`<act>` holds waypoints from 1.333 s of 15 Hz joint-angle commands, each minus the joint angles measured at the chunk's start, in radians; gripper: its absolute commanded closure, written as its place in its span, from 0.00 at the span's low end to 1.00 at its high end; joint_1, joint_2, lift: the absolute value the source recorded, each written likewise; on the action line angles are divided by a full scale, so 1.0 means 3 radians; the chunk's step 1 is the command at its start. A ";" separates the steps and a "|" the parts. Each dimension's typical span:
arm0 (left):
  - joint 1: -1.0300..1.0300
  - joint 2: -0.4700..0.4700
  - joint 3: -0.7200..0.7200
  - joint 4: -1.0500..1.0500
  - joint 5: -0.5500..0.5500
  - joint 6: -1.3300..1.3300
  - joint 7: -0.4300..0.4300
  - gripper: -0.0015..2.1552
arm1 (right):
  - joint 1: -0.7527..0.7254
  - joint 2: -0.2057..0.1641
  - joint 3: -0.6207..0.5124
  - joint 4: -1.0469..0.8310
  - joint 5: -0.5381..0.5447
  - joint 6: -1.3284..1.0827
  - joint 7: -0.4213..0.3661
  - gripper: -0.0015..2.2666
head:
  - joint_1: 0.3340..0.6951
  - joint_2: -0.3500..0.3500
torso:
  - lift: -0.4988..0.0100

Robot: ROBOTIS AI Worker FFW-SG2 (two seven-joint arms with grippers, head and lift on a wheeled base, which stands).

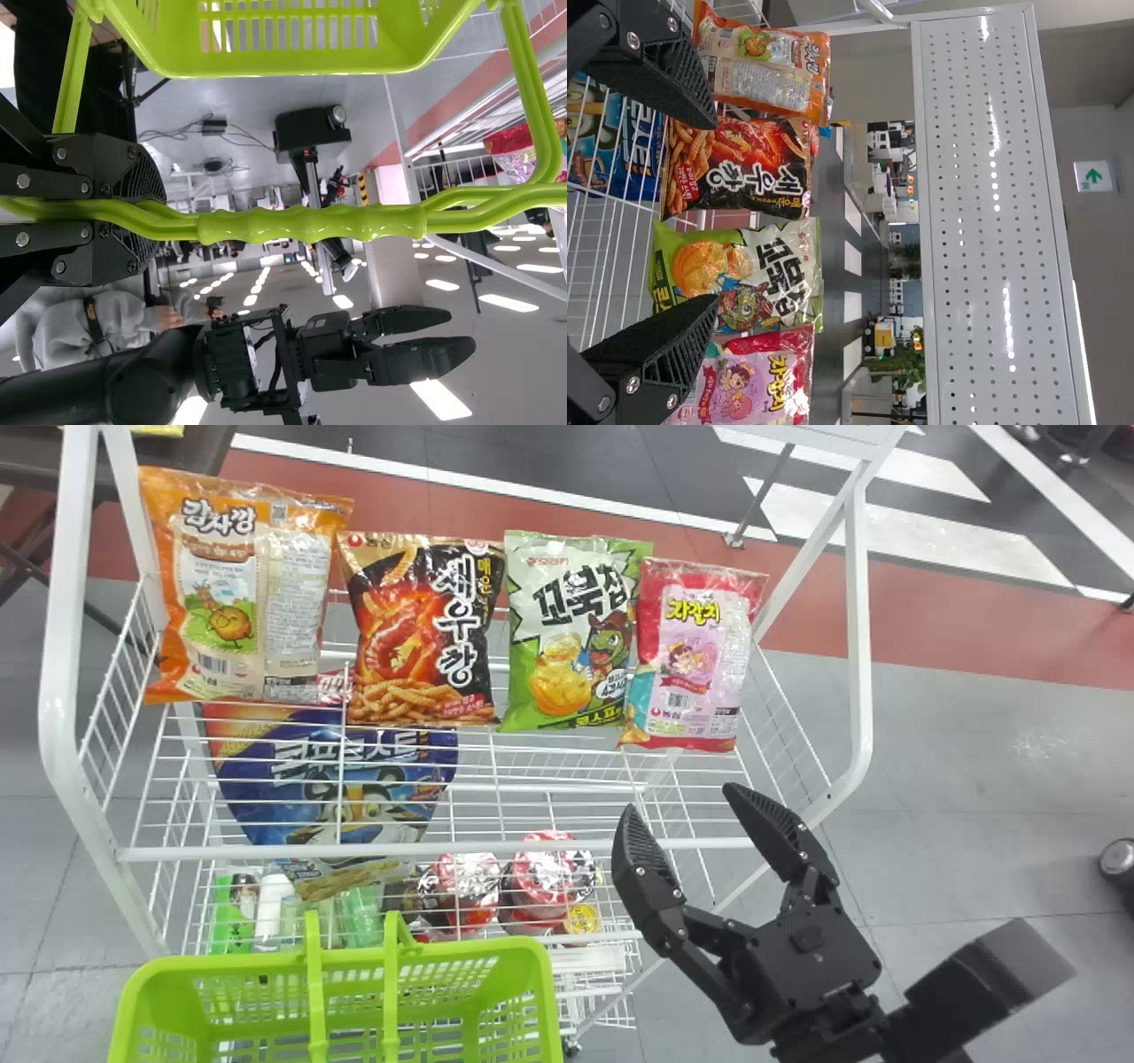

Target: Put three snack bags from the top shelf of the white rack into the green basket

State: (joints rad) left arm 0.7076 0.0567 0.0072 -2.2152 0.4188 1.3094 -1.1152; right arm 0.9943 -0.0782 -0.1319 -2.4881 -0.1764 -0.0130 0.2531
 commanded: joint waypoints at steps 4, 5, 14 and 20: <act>-0.0001 0.0000 0.0001 0.0001 0.0000 0.0000 0.0000 1.00 | -0.0001 0.0000 0.0000 0.0020 -0.0010 -0.0051 0.0000 0.06 | 1.00 0.00 | 0.98; -0.0001 0.0000 0.0001 0.0001 0.0000 0.0000 0.0000 1.00 | -0.0001 0.0000 0.0000 0.0026 -0.0010 -0.0051 0.0000 0.06 | 1.00 0.00 | 0.98; -0.0007 0.0000 0.0001 0.0001 0.0000 0.0010 0.0000 0.99 | -0.0057 0.0000 0.0005 0.0138 -0.0026 -0.0194 0.0000 0.06 | 1.00 0.00 | 0.98; -0.0094 0.0015 -0.0034 0.0062 -0.0020 0.0164 0.0021 1.00 | -0.1044 -0.0010 0.0435 0.0844 0.0225 0.0215 -0.0051 0.06 | 1.00 0.00 | 0.98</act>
State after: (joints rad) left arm 0.6839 0.0611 0.0003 -2.2070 0.4125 1.3578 -1.1069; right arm 0.7816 -0.0800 -0.0450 -2.2903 -0.1365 -0.0384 0.2389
